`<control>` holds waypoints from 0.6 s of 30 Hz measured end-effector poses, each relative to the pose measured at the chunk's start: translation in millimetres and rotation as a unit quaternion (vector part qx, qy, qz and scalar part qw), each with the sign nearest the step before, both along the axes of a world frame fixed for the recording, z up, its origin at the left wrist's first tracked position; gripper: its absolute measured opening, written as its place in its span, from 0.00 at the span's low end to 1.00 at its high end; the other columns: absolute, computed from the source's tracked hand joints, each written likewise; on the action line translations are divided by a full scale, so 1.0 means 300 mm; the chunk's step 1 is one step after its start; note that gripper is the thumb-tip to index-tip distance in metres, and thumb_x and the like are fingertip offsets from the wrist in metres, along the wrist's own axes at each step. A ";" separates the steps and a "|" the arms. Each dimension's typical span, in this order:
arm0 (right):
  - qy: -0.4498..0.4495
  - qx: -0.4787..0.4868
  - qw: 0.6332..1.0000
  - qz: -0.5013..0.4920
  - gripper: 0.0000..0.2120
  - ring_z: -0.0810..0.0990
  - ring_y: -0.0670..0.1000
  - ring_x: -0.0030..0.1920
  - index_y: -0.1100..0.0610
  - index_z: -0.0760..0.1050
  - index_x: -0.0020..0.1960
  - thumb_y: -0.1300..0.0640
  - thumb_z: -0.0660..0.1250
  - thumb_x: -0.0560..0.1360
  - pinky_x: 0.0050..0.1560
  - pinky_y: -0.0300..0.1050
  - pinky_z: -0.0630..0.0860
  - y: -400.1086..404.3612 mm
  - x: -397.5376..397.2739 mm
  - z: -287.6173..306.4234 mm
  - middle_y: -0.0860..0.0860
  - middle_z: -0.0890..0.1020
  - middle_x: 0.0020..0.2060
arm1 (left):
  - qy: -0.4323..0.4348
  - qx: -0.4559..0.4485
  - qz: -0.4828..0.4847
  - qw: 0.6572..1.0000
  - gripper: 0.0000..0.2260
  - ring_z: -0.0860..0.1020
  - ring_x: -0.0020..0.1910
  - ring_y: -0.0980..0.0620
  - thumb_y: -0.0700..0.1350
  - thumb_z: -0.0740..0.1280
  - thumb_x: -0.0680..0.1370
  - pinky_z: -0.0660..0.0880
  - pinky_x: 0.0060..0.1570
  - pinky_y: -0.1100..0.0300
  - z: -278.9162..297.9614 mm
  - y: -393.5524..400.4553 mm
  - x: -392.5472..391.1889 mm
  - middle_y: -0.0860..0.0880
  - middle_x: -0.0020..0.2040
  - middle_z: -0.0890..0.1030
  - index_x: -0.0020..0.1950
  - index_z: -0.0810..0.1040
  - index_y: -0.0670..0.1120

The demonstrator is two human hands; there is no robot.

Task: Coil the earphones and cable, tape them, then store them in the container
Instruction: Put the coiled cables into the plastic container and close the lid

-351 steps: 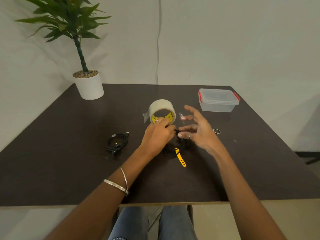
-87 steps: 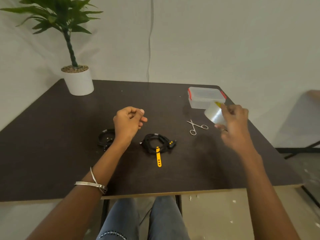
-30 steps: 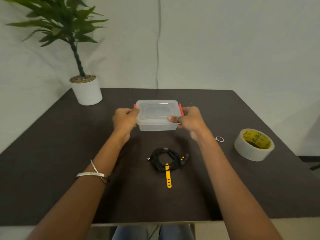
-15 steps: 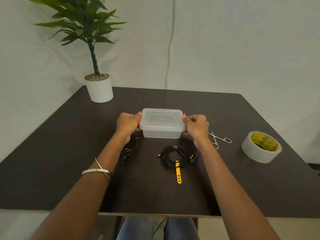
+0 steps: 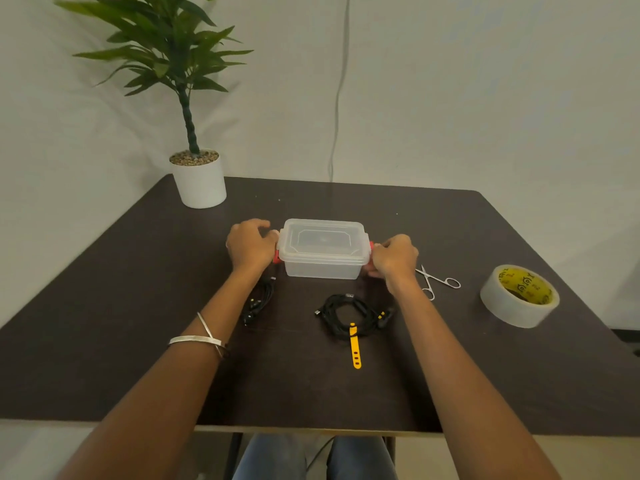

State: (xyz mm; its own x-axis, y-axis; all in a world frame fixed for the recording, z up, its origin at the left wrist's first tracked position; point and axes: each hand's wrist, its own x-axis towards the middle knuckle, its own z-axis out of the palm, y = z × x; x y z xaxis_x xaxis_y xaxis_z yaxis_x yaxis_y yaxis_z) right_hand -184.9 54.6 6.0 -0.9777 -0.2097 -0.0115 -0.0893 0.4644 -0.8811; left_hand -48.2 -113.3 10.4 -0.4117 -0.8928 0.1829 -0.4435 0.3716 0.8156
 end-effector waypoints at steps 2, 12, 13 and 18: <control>0.106 0.082 0.991 0.007 0.11 0.79 0.59 0.45 0.68 0.77 0.49 0.58 0.64 0.78 0.46 0.46 0.74 0.018 -0.011 0.012 0.59 0.80 0.44 | 0.007 -0.009 -0.015 1.000 0.10 0.78 0.58 0.47 0.41 0.66 0.78 0.73 0.60 0.54 0.017 0.004 0.015 0.44 0.59 0.81 0.58 0.81 0.42; 0.205 0.356 0.775 0.480 0.52 0.55 0.58 0.76 0.57 0.53 0.77 0.38 0.75 0.64 0.75 0.57 0.55 -0.048 -0.072 0.167 0.56 0.58 0.76 | -0.130 0.096 -0.360 0.919 0.52 0.53 0.77 0.47 0.43 0.76 0.69 0.53 0.73 0.54 0.056 -0.011 0.084 0.48 0.79 0.52 0.78 0.41 0.47; 0.185 0.348 0.780 0.485 0.52 0.56 0.56 0.75 0.56 0.54 0.77 0.39 0.76 0.64 0.75 0.55 0.56 -0.054 -0.083 0.167 0.54 0.59 0.76 | -0.130 0.098 -0.358 0.919 0.54 0.53 0.76 0.47 0.42 0.77 0.69 0.53 0.72 0.54 0.048 -0.014 0.078 0.48 0.79 0.52 0.78 0.37 0.48; 0.143 0.277 0.818 0.484 0.43 0.62 0.50 0.73 0.51 0.63 0.74 0.42 0.77 0.64 0.72 0.47 0.60 -0.053 -0.118 0.164 0.48 0.65 0.73 | -0.098 0.123 -0.348 0.924 0.58 0.60 0.74 0.47 0.41 0.77 0.68 0.57 0.72 0.53 0.015 -0.032 0.052 0.48 0.77 0.59 0.76 0.31 0.51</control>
